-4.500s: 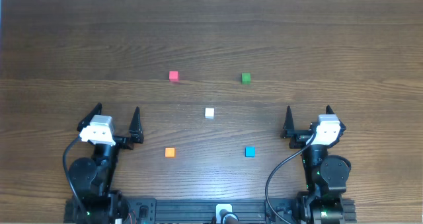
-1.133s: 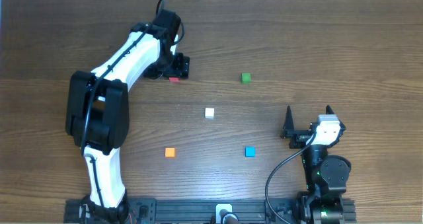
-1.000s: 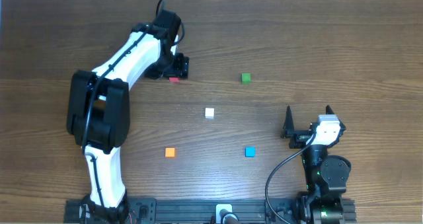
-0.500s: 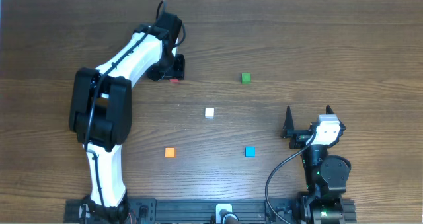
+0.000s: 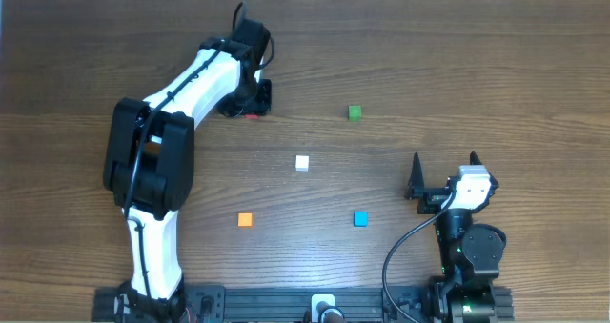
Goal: Stack Cubes
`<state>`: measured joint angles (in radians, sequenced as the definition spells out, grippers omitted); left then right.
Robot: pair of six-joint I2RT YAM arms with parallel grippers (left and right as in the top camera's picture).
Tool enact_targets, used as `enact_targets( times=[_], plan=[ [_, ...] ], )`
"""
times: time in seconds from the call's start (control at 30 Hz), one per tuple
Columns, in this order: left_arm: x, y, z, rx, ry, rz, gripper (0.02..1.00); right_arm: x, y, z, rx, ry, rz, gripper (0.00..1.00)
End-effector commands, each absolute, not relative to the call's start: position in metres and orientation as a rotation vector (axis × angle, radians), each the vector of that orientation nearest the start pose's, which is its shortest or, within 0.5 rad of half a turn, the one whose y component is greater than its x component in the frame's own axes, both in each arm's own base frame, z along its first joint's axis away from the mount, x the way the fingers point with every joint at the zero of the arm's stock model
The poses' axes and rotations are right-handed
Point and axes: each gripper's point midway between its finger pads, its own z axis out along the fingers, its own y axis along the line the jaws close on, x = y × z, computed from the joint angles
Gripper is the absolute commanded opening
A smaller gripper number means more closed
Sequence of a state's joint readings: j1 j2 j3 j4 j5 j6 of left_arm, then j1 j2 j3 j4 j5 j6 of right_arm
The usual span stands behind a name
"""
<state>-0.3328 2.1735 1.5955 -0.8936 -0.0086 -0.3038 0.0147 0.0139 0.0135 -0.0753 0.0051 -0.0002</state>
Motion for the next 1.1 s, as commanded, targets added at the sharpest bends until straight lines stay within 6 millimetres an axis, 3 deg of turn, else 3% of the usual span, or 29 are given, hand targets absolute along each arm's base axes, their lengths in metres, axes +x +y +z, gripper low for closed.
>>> enact_targets(
  times=[0.03, 0.2, 0.37, 0.5, 0.6, 0.83, 1.0, 1.1],
  plan=[
    [0.412, -0.139, 0.001, 0.029, 3.043, -0.023, 0.189, 0.246, 0.004, 0.156, -0.014, 1.647, 0.012, 0.991],
    [0.411, -0.138, 0.007, -0.006, 3.043, -0.024, 0.080, 0.246, 0.004, 0.156, -0.014, 1.647, 0.011, 0.993],
    [0.396, -0.143, 0.056, -0.142, 3.008, -0.056, 0.040, 0.246, 0.004, 0.156, -0.014, 1.647, 0.012, 0.993],
    [0.370, -0.169, 0.105, -0.127, 2.960, -0.104, 0.042, 0.246, 0.004, 0.156, -0.014, 1.647, 0.011, 0.993],
    [0.348, -0.198, 0.123, -0.087, 2.931, -0.113, 0.042, 0.246, 0.004, 0.156, -0.014, 1.647, 0.011, 0.991],
    [0.306, -0.256, 0.110, 0.029, 2.921, -0.123, 0.045, 0.246, 0.004, 0.156, -0.014, 1.647, 0.011, 0.993],
    [0.281, -0.262, 0.077, 0.009, 2.960, -0.096, 0.040, 0.246, 0.004, 0.156, -0.014, 1.647, 0.011, 0.993],
    [0.277, -0.260, 0.062, 0.014, 2.964, -0.094, 0.042, 0.246, 0.004, 0.156, -0.014, 1.647, 0.011, 0.991]
  ],
)
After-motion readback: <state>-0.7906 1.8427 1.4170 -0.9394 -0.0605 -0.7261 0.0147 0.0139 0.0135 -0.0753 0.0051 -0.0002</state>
